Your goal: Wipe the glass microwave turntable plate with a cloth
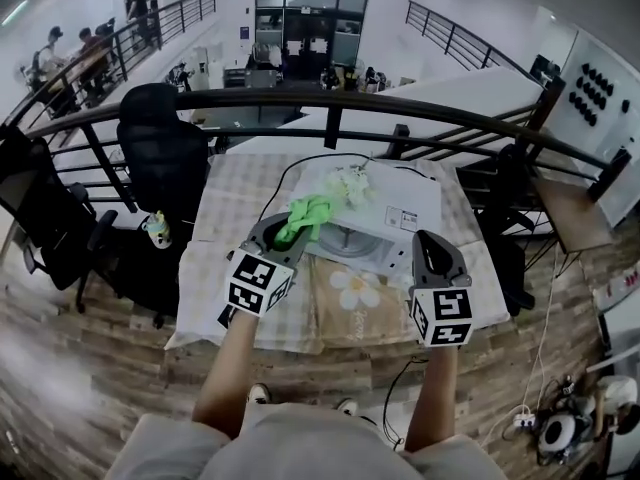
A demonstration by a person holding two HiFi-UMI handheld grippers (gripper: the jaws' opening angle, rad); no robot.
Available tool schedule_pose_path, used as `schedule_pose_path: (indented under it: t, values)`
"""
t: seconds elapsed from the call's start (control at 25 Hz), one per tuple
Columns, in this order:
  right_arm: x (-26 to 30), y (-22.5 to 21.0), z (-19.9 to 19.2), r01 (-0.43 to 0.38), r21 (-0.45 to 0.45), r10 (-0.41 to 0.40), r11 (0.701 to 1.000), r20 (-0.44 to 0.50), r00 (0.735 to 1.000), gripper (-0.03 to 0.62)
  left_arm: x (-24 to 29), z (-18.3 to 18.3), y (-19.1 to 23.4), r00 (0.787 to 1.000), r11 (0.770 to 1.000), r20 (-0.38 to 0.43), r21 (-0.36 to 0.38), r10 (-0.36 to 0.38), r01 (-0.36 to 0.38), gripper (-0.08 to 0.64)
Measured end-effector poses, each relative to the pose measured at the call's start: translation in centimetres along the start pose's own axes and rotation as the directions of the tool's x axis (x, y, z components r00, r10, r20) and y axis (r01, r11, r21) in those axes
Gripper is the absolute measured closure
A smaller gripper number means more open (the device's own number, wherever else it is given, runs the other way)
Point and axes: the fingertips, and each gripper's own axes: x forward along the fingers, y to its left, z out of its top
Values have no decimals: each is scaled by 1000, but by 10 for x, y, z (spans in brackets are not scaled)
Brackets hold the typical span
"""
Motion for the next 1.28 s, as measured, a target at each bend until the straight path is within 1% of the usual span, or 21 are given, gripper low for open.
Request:
schedule_pose_path:
  t: [0.16, 0.28, 0.32, 0.48, 0.56, 0.84, 1.28]
  values:
    - [5, 21, 32, -47, -44, 49, 998, 47, 998, 580, -26, 30, 20, 998, 995, 35, 76, 56, -59, 460]
    - [5, 33, 47, -77, -72, 82, 994, 66, 994, 580, -42, 46, 26, 996, 983, 41, 167, 75, -81, 460]
    - [4, 34, 51, -82, -79, 88, 994, 71, 994, 581, -45, 51, 28, 996, 980, 45, 182, 77, -84, 460]
    - [5, 39, 64, -89, -103, 98, 991, 85, 992, 581, -58, 67, 33, 994, 981, 75, 172, 82, -94, 460]
    - [7, 43, 67, -92, -109, 101, 990, 87, 991, 581, -61, 70, 34, 993, 979, 80, 181, 83, -96, 460]
    - [11, 44, 54, -97, -97, 105, 991, 76, 992, 581, -56, 57, 25, 996, 979, 57, 190, 69, -78, 460]
    - [14, 41, 41, -104, -88, 109, 991, 56, 992, 581, -51, 48, 19, 997, 982, 41, 178, 61, -67, 460]
